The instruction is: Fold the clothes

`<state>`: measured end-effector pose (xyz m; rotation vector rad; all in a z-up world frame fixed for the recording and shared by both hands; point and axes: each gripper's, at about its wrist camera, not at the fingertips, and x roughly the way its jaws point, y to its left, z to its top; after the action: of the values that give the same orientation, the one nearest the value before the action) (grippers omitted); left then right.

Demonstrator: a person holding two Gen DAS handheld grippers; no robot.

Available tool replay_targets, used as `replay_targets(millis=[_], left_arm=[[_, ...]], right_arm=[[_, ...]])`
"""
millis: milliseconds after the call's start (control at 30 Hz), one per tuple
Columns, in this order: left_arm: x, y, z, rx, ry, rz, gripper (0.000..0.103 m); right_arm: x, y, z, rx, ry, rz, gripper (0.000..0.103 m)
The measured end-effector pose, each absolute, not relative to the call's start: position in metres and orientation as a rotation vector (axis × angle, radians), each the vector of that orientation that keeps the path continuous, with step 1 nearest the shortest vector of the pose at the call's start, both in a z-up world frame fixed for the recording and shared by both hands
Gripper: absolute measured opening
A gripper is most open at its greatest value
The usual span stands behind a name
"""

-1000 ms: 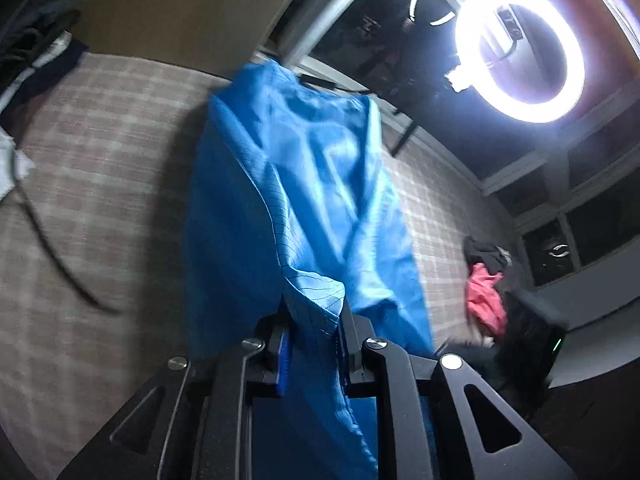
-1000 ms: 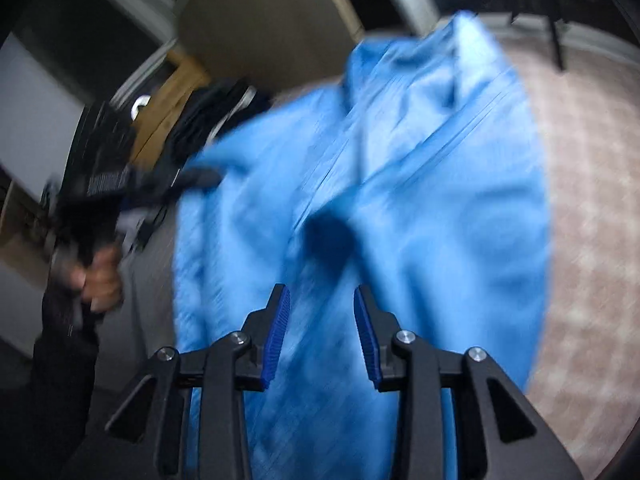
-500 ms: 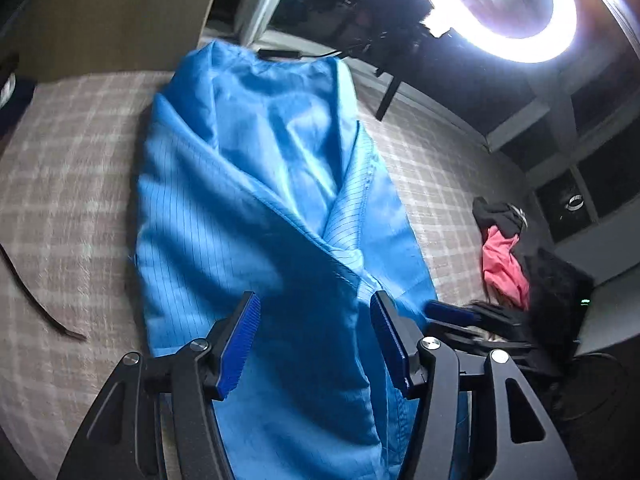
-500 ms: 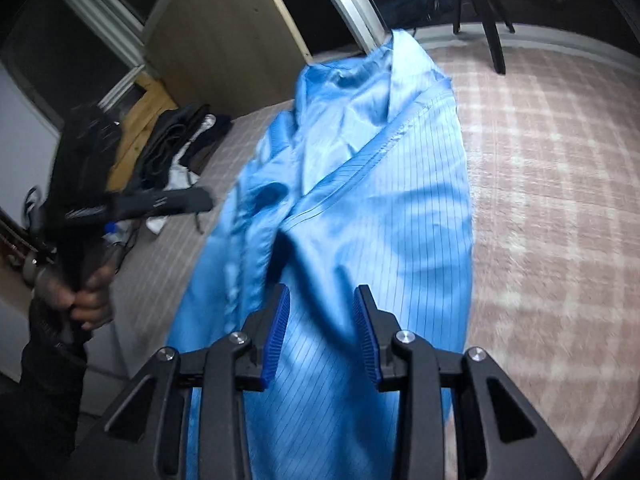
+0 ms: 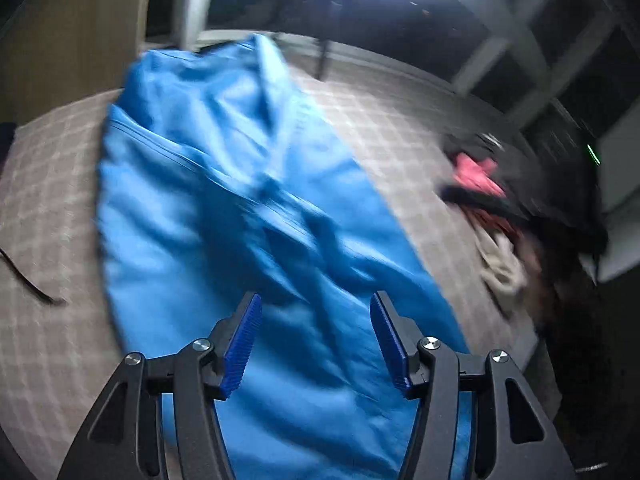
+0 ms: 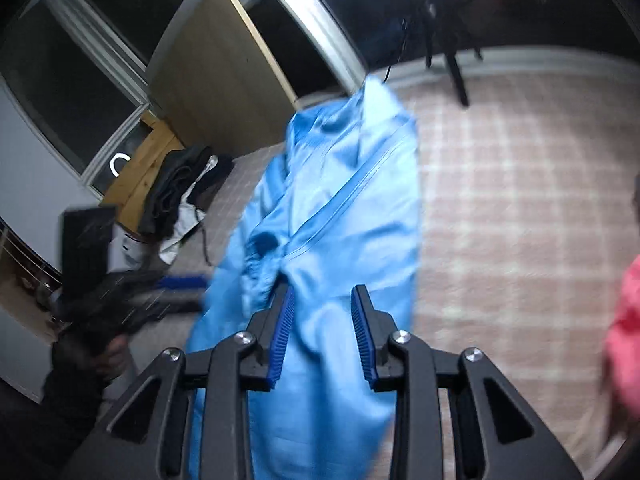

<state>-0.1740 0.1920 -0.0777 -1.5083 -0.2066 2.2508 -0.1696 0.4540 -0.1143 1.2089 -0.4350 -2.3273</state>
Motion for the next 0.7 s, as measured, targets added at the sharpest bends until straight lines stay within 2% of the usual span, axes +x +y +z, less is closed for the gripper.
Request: replay_targets(millis=[167,300,400,567,700], left_arm=[[-0.169,0.244,-0.115,-1.574,-0.101,2.123,0.053],[-0.165,0.250,-0.135,-1.625,-0.080,2.096,0.053],[-0.160,0.245,-0.138,-1.631,-0.073,2.099,0.053],[-0.159,0.246,-0.136,-1.642,-0.039,2.104,0.053],[-0.160,0.250,-0.137,-1.646,-0.029,2.098,0.054]], right_arm=[[-0.218,0.417,-0.141,1.318,-0.218,-2.245,0.027],[-0.246,0.385,-0.175,1.383,-0.055,-2.152,0.027],[-0.264,0.381,-0.179,1.351,0.118,-2.261,0.005],[-0.277,0.396,-0.159,1.320,0.050,-2.231,0.008],[-0.245,0.372,-0.148,1.306,0.164,-2.047,0.010]])
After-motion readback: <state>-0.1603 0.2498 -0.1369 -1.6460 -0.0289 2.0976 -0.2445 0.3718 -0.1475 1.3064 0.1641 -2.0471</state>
